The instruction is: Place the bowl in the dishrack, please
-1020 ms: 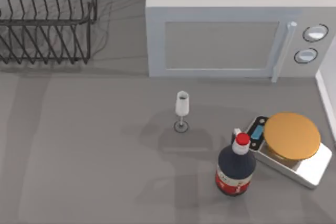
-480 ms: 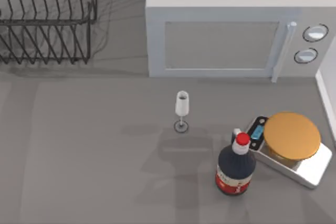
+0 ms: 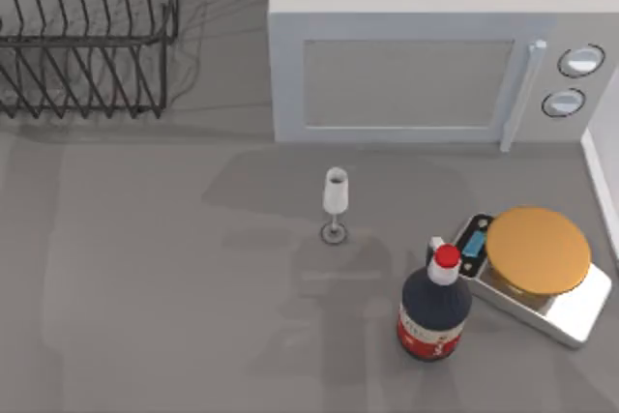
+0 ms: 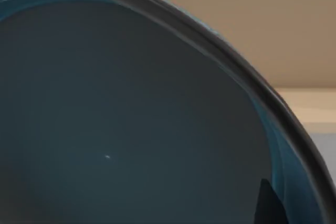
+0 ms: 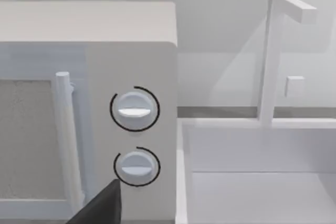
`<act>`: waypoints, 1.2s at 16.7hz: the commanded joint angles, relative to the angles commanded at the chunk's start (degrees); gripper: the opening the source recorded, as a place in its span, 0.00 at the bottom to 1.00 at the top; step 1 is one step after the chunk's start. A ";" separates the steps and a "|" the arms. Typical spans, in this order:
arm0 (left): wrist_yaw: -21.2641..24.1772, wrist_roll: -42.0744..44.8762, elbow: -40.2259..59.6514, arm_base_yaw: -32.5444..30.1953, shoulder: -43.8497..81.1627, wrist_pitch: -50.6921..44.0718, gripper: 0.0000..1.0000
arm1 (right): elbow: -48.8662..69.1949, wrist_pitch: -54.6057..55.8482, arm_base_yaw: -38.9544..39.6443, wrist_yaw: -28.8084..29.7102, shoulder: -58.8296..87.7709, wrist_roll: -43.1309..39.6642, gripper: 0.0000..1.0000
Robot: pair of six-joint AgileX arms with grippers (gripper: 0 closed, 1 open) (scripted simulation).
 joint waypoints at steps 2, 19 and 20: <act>-0.74 0.10 -1.37 -0.85 7.45 9.06 0.00 | 0.00 0.00 0.00 0.00 0.00 0.00 1.00; -4.10 0.08 -9.50 -4.92 33.61 43.97 0.15 | 0.00 0.00 0.00 0.00 0.00 0.00 1.00; -4.10 0.08 -9.50 -4.92 33.61 43.97 0.23 | 0.00 0.00 0.00 0.00 0.00 0.00 1.00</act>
